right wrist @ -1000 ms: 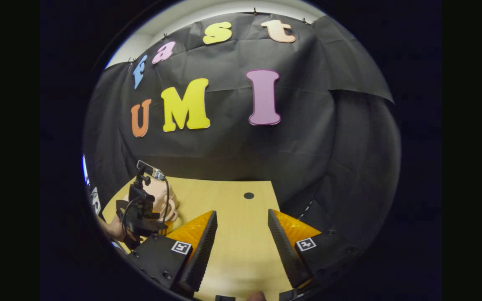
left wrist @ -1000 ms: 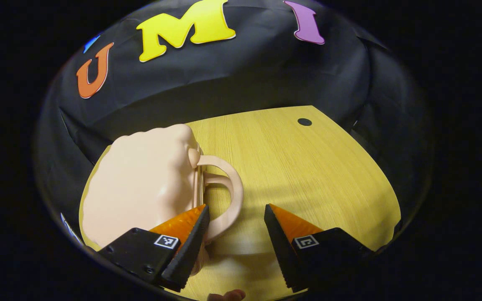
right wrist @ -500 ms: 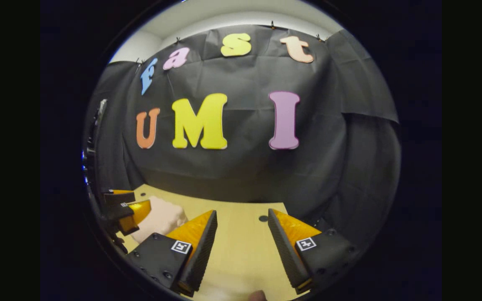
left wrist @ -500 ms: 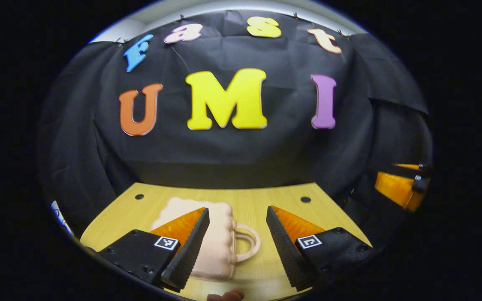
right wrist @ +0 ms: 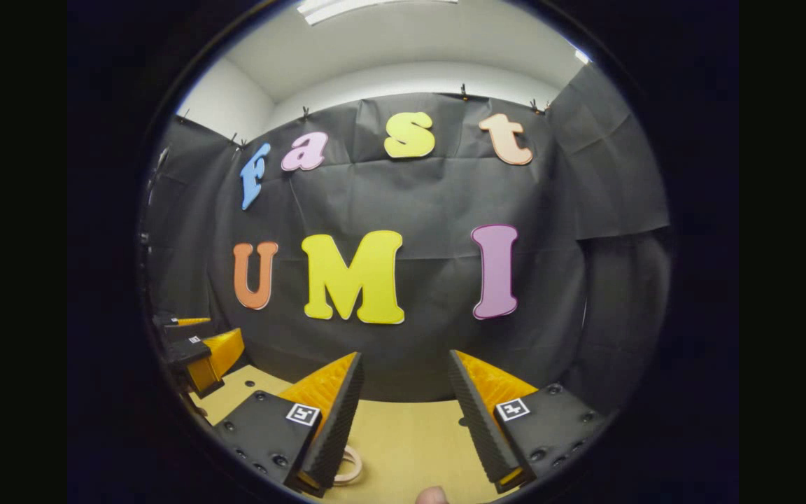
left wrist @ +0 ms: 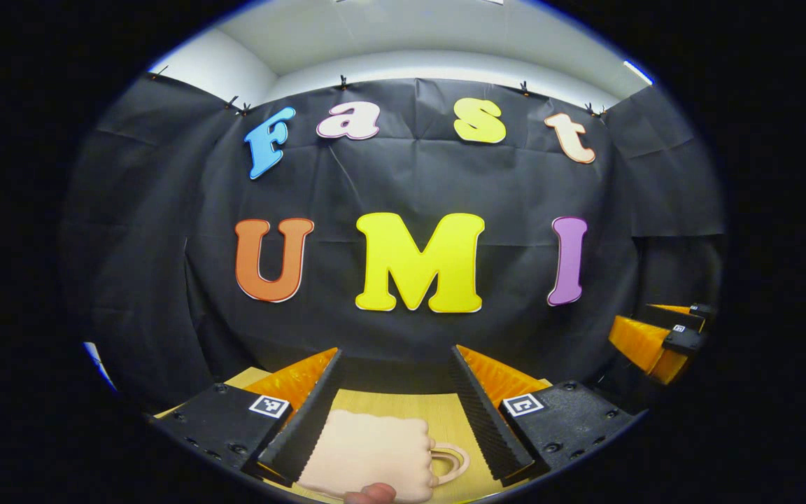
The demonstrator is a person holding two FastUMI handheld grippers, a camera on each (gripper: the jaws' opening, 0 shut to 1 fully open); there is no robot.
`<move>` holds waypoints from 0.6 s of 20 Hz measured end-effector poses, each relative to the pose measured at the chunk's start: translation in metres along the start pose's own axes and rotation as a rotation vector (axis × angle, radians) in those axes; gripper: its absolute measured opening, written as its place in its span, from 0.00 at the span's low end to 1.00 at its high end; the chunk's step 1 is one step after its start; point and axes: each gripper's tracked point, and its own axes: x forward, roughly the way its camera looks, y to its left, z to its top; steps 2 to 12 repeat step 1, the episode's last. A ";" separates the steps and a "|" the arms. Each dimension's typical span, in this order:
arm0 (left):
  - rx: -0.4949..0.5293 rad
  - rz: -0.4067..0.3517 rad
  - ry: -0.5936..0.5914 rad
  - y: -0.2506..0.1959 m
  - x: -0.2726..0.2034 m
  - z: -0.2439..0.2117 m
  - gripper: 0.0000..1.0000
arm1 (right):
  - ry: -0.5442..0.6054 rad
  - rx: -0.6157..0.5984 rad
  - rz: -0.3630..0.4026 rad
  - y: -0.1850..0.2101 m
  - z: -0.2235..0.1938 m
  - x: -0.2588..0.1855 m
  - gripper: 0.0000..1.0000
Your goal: First open the suitcase, pack the skin care products into it, and then close the suitcase.
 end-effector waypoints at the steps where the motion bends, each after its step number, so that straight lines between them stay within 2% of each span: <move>1: 0.000 -0.008 -0.003 0.001 -0.001 0.001 0.95 | -0.007 -0.004 -0.012 0.003 0.000 -0.003 0.68; 12: 0.000 -0.008 -0.003 0.001 -0.001 0.001 0.95 | -0.007 -0.004 -0.012 0.003 0.000 -0.003 0.68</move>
